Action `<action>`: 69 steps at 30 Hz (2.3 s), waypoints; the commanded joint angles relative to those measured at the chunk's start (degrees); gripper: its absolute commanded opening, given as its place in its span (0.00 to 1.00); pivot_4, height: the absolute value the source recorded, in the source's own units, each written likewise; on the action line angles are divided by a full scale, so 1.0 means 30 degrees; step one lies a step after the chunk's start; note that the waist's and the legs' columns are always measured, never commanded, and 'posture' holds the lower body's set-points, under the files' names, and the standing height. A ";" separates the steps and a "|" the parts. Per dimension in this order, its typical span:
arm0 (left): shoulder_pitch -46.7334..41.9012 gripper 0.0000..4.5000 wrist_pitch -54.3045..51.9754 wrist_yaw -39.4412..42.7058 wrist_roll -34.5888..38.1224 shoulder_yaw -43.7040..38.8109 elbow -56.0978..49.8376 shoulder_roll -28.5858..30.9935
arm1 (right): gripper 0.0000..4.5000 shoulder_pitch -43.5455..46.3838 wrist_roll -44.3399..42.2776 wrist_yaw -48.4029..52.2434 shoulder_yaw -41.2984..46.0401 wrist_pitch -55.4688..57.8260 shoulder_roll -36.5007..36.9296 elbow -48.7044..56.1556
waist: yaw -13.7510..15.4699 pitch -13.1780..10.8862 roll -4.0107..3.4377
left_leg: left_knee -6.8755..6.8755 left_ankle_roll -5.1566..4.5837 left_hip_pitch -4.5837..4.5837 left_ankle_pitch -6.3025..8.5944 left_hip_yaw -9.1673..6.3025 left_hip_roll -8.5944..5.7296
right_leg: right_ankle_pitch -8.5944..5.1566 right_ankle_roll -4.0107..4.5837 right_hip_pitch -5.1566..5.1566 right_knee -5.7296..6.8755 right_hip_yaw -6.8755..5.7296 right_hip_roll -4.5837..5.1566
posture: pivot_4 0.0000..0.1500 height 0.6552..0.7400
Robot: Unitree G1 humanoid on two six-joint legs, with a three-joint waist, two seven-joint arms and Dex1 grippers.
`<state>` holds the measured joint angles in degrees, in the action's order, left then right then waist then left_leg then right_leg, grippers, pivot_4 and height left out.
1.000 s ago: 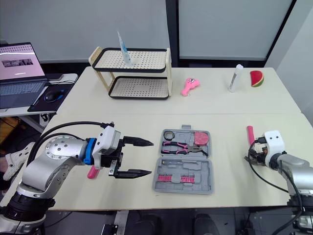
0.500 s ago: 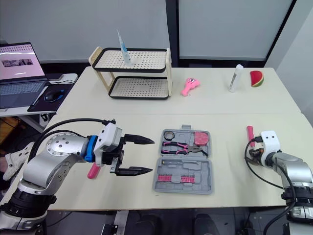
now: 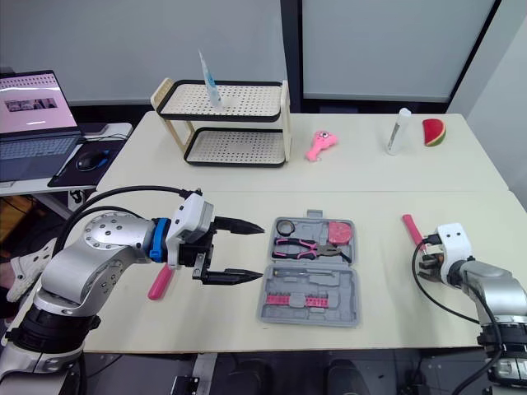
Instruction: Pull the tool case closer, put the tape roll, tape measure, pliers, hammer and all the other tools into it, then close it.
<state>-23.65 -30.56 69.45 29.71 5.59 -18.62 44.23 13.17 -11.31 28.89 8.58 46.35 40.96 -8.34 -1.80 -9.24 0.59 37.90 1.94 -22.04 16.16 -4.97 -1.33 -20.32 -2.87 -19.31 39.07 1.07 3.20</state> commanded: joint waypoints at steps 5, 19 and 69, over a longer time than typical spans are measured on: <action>0.2060 1.00 0.2118 0.1135 -0.1099 -0.1316 0.0309 0.2516 | 0.05 -0.0807 0.0662 0.3592 -0.1532 -0.1813 0.3784 0.5237 | -0.0085 -0.0089 -0.0136 | -0.0013 -0.0001 0.0000 0.0000 0.0018 0.0006 | 0.0000 0.0000 -0.0027 0.0005 0.0027 -0.0001 | 1.00 0.87; 0.5855 1.00 0.6154 0.2559 -0.2766 -0.2150 0.1190 0.4752 | 0.05 0.3590 0.1488 1.1688 -0.9145 -0.1830 0.7735 1.2729 | 0.0002 -0.0190 -0.0142 | 0.0018 -0.0001 -0.0200 0.0001 -0.0061 0.0006 | 0.0000 0.0001 -0.0183 0.0000 -0.0027 0.0016 | 1.00 0.87; 0.4548 1.00 0.4399 0.1908 -0.3344 -0.0945 -0.0402 0.4349 | 0.27 0.6323 0.7194 1.1391 -1.5151 -0.1436 0.0604 0.9671 | -0.0023 -0.0194 -0.0135 | 0.0071 0.0009 -0.0273 -0.0010 -0.0059 0.0000 | 0.0001 0.0003 -0.0341 0.0199 -0.0038 -0.0006 | 1.00 0.87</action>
<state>-9.42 -17.24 75.46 19.09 3.01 -18.13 57.30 32.10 10.40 62.62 -38.32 42.79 42.42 19.29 -1.86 -9.83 0.19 38.12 1.96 -22.86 16.13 -5.15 -1.33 -20.32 -2.87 -20.34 39.67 0.96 3.18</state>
